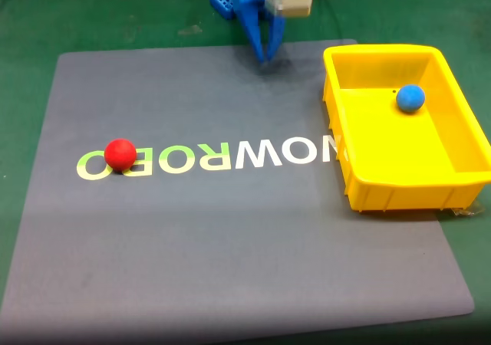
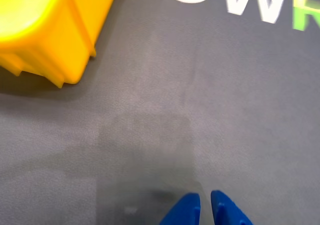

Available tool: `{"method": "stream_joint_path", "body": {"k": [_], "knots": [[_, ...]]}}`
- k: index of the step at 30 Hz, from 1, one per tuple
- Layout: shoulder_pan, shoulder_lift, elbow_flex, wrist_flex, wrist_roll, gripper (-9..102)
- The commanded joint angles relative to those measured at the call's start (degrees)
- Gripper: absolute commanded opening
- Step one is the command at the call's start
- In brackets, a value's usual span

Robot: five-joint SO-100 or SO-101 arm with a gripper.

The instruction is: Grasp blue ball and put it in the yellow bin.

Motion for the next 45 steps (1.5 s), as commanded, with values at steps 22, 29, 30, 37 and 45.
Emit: {"method": "stream_joint_path", "body": {"k": [22,29,30,37,45], "knots": [[4.75,2.02,2.81,16.61,6.42,0],[5.45,2.02,2.81,16.70,6.59,0],[5.45,2.02,2.81,16.70,6.59,0],[5.54,2.02,2.81,16.79,6.42,0],[5.62,2.02,2.81,16.79,6.77,0]]}}
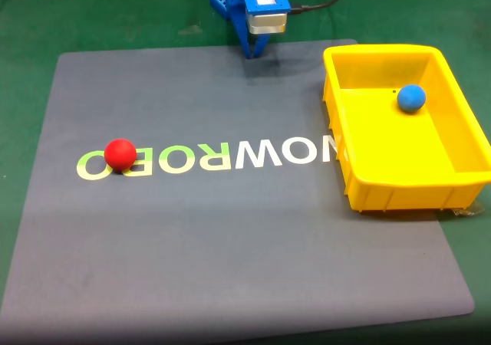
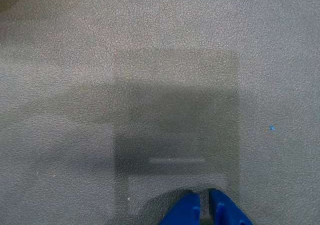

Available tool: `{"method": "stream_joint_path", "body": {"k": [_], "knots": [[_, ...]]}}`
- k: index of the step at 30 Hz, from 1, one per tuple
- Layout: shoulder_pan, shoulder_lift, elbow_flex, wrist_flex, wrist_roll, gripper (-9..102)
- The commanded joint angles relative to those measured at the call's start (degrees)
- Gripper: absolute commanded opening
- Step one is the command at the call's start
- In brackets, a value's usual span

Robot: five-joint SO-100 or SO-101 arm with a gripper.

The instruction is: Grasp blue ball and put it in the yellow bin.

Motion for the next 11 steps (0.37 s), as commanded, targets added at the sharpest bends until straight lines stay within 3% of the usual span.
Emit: {"method": "stream_joint_path", "body": {"k": [1,11], "knots": [[1.23,0.79,1.76,0.26,0.79,0],[1.32,0.79,1.76,0.09,1.32,0]]}}
